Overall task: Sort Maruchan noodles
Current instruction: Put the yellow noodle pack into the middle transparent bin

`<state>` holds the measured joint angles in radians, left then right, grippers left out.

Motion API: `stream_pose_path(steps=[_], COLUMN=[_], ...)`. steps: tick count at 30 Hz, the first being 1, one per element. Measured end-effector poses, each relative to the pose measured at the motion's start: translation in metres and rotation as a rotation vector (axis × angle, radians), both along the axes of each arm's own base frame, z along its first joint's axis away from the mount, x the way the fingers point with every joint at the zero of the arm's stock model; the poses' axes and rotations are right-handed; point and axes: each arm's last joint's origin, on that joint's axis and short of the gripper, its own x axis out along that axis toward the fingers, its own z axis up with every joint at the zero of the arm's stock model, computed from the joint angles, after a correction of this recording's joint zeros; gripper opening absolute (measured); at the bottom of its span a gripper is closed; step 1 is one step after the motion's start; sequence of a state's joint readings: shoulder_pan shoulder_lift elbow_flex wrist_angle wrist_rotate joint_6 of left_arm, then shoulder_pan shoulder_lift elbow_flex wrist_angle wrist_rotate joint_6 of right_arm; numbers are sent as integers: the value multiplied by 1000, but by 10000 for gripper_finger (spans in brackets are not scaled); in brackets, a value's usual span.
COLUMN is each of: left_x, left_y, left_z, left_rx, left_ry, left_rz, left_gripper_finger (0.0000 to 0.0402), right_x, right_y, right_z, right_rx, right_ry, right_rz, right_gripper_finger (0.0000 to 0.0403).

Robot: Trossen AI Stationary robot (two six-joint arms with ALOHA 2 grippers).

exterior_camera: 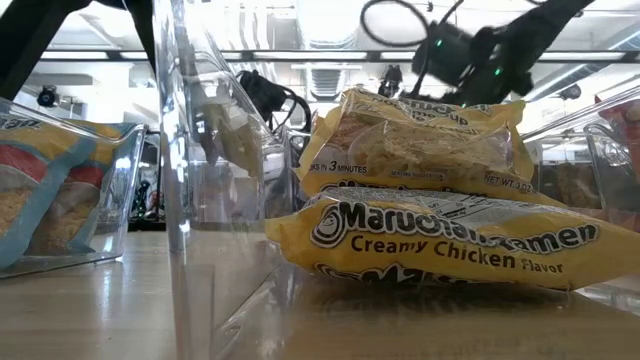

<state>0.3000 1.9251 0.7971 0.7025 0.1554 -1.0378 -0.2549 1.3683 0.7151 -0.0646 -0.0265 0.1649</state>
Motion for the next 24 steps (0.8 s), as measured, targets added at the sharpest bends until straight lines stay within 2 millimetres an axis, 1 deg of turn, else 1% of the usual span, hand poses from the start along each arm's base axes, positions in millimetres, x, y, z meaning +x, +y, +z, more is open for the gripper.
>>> stream_pose_path(steps=[3, 5, 11, 16, 18, 20, 24], left_x=[0, 1, 1, -3, -5, -6, -8], left_y=[-1, -2, -5, -12, -17, -20, -22], left_z=[1, 5, 26, 38, 39, 40, 49], left_rx=[10, 51, 179, 210, 200, 196, 229], left_ry=[-7, -23, -88, -133, -140, -142, -168], left_rz=[-39, -73, -135, -252, -291, -309, -308], left_gripper_finger=[120, 120, 120, 120, 120, 120, 120], right_x=[-9, -13, -19, -20, -21, -22, -24], right_y=[2, 3, 5, 9, 10, 11, 11], right_z=[13, 19, 32, 49, 56, 62, 70], right_rx=[49, 107, 247, 395, 431, 445, 452], right_ry=[-21, -44, -121, -239, -288, -325, -382], right_rz=[-54, -117, -244, -219, -203, -204, -201], right_gripper_finger=[146, 146, 146, 146, 146, 146, 146])
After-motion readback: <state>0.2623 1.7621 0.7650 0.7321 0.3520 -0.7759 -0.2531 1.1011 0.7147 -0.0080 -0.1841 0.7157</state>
